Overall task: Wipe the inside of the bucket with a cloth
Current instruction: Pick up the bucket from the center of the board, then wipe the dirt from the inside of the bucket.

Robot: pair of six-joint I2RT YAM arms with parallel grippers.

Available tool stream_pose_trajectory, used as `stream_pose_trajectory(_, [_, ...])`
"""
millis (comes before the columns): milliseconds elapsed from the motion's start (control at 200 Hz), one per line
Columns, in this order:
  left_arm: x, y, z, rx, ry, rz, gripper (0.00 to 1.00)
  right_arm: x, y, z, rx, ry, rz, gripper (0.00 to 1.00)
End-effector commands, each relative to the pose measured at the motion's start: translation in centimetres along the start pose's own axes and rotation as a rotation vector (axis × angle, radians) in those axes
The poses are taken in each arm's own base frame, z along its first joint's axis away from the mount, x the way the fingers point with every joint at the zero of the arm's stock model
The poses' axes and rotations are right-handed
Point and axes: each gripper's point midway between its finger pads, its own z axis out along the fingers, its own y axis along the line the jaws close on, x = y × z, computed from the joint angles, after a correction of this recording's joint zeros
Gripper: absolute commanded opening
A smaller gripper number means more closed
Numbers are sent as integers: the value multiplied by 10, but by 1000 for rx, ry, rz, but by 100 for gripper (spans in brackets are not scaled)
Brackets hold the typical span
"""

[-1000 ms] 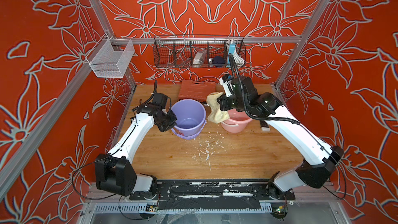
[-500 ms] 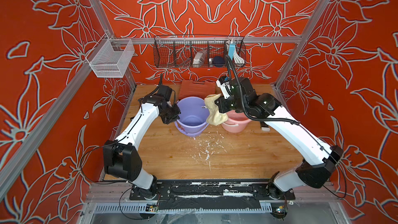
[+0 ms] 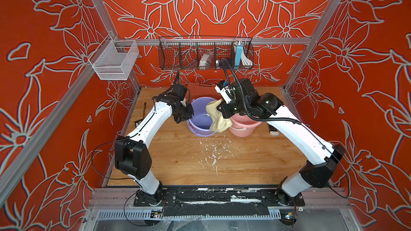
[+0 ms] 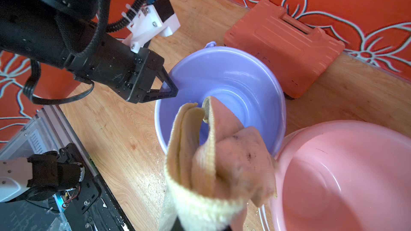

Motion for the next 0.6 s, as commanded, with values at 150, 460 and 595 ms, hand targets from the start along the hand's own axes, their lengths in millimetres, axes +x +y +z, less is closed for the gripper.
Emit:
stream_pose_trajectory(150, [-2,-12,-3,59,-43,32,0,21,-12,41,51,145,-43,0])
stream_pose_trajectory(460, [8,-18,-14,103,-35,17,0,30,-23,91,107,272,-45,0])
stream_pose_trajectory(595, [20,-7,-15,91,-43,-11,0,46,-37,108,197,382,-67,0])
